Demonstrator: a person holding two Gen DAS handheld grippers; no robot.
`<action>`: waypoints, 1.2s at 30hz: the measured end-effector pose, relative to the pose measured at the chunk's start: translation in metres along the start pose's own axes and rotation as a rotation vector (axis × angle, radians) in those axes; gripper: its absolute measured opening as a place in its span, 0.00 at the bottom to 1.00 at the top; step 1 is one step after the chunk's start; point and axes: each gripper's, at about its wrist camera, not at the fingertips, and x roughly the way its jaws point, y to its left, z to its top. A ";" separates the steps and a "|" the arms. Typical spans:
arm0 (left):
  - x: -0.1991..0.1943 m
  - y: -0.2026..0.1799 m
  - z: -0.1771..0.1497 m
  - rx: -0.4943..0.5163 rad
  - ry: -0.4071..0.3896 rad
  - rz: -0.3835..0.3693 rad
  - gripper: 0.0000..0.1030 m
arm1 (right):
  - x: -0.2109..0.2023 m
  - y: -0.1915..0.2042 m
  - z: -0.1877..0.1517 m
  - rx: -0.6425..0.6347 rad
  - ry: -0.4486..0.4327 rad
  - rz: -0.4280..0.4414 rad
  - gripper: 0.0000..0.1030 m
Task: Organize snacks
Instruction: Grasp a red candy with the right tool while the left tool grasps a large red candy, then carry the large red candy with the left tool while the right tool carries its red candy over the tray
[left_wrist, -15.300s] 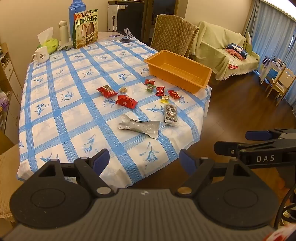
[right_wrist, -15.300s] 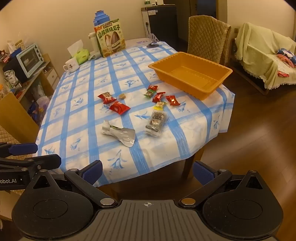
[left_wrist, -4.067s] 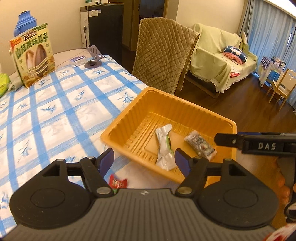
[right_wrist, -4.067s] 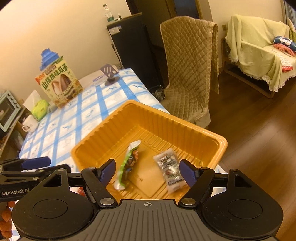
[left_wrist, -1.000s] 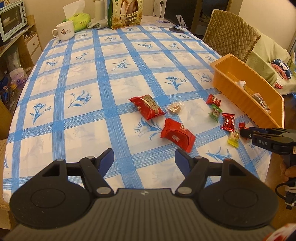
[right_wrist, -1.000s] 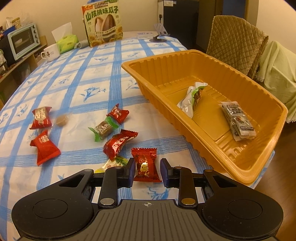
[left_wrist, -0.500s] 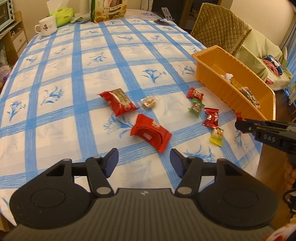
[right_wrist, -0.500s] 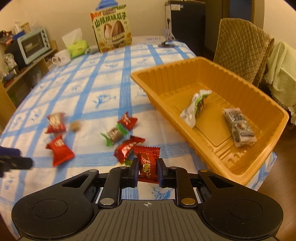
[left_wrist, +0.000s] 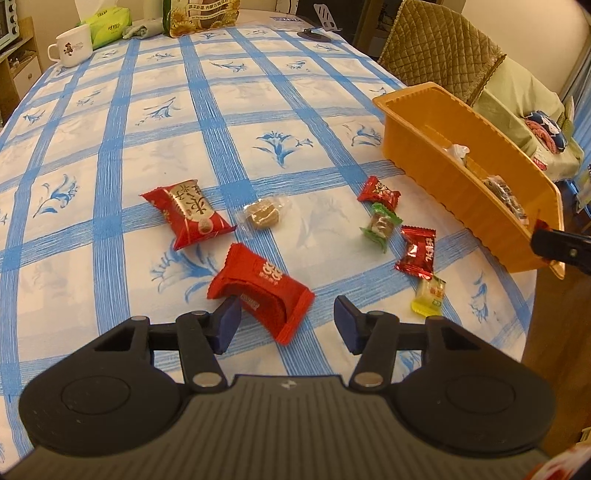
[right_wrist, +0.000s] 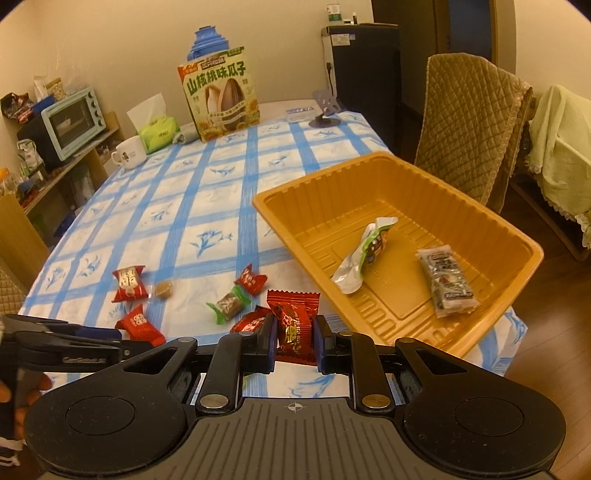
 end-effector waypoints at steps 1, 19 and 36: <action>0.003 -0.001 0.001 0.000 -0.001 0.008 0.51 | -0.001 -0.002 0.001 0.003 0.000 -0.001 0.20; 0.011 0.004 0.005 0.031 -0.017 0.086 0.25 | -0.001 -0.013 0.005 0.012 0.008 0.020 0.20; -0.050 -0.002 0.008 0.085 -0.072 0.007 0.22 | -0.012 -0.006 0.004 0.022 -0.002 0.044 0.20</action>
